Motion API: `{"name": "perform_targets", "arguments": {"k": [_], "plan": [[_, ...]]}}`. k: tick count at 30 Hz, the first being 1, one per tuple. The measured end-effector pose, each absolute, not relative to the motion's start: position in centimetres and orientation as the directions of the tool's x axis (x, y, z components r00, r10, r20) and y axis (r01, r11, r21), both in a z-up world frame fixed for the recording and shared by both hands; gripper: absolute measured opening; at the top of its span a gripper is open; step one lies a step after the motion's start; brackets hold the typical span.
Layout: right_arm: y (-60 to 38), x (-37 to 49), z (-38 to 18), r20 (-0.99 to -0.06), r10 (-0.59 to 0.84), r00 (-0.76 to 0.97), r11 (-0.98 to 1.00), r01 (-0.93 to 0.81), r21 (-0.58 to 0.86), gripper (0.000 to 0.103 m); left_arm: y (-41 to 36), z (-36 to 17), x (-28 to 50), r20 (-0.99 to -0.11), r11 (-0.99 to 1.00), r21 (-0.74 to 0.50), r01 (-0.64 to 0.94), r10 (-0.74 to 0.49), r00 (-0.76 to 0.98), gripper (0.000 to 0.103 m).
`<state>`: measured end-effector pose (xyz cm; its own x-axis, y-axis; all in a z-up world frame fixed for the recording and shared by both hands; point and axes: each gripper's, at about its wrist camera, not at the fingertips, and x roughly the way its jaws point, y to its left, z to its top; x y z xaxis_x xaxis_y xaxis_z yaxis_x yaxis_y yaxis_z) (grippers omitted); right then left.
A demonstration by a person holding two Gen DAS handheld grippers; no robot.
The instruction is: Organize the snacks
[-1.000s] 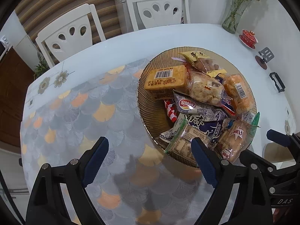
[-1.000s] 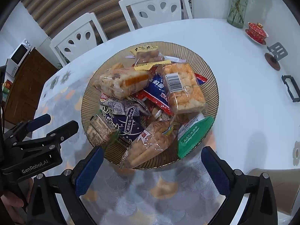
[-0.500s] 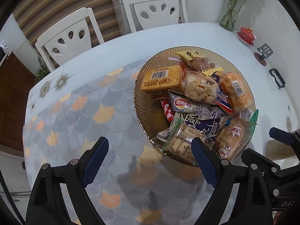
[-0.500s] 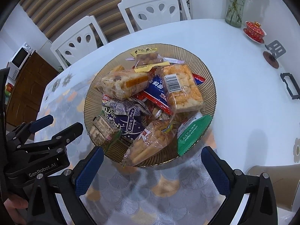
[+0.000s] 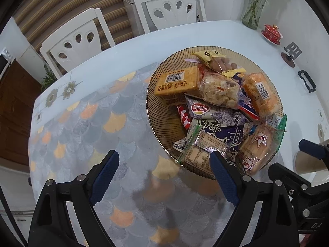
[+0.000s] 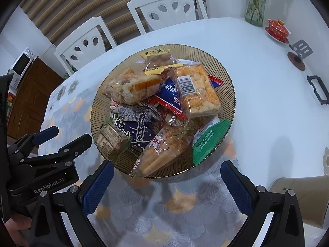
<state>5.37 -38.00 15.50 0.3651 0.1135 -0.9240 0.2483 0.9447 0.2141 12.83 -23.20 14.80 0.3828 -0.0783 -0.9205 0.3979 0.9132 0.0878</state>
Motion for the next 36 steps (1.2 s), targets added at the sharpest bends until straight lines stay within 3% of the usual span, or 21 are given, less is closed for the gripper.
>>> {"name": "perform_targets", "arguments": {"k": [36], "plan": [[-37.92, 5.14, 15.35, -0.928, 0.116, 0.354, 0.946, 0.244, 0.211, 0.103, -22.97, 14.78, 12.69, -0.921, 0.924, 0.061, 0.378, -0.094, 0.378, 0.089]]}}
